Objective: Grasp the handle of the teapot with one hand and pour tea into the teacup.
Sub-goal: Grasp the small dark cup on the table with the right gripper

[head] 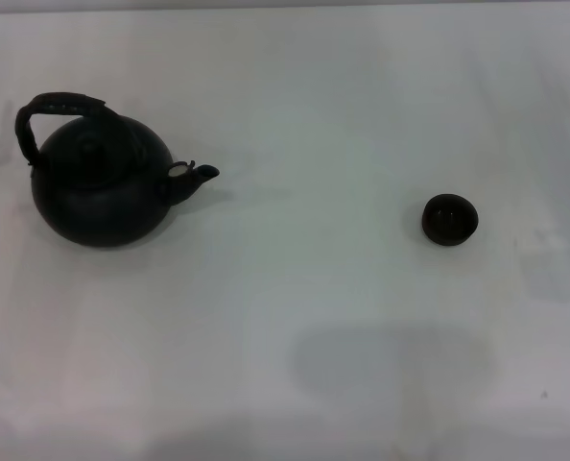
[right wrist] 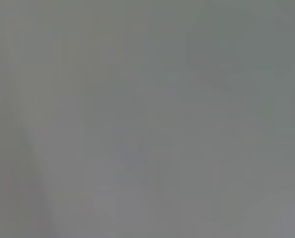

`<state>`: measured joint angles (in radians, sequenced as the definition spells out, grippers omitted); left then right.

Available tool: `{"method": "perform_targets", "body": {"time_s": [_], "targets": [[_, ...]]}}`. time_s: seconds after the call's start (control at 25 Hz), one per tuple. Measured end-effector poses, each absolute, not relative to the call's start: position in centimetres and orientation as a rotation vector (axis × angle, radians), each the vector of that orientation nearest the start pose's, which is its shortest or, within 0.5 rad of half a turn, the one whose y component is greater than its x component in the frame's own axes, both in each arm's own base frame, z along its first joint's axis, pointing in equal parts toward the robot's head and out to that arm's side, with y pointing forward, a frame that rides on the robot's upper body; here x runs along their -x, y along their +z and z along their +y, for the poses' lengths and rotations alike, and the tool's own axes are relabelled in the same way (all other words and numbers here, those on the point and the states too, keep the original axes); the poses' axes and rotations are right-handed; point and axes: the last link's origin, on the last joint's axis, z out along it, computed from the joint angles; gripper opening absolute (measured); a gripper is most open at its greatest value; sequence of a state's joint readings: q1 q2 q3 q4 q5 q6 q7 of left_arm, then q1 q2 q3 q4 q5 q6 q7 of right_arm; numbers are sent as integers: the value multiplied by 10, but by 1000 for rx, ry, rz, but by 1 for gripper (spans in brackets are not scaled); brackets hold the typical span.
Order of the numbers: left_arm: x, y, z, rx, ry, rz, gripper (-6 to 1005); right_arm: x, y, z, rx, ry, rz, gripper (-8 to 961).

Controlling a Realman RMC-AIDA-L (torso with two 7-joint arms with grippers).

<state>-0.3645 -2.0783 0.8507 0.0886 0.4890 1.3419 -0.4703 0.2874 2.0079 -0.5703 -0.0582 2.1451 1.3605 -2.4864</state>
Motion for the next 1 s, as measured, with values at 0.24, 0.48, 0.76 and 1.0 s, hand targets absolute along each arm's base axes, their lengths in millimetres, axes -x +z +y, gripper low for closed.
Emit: {"method": "perform_targets", "body": {"time_s": [0.24,0.48,0.76,1.0], "targets": [[363,42,304,1361,-885,-632,800,-389,44,273,1537,871,754,842],[363,41,305,1354,-886,-640,800,-391,42,274,1544,847,764,843],[358,39,310,1361,-902,-639,801,-404,49,263,1349,933,888,844],[357,37,311,1362,-910,-654,801,-397,64,281,1558,878,813,844]]}}
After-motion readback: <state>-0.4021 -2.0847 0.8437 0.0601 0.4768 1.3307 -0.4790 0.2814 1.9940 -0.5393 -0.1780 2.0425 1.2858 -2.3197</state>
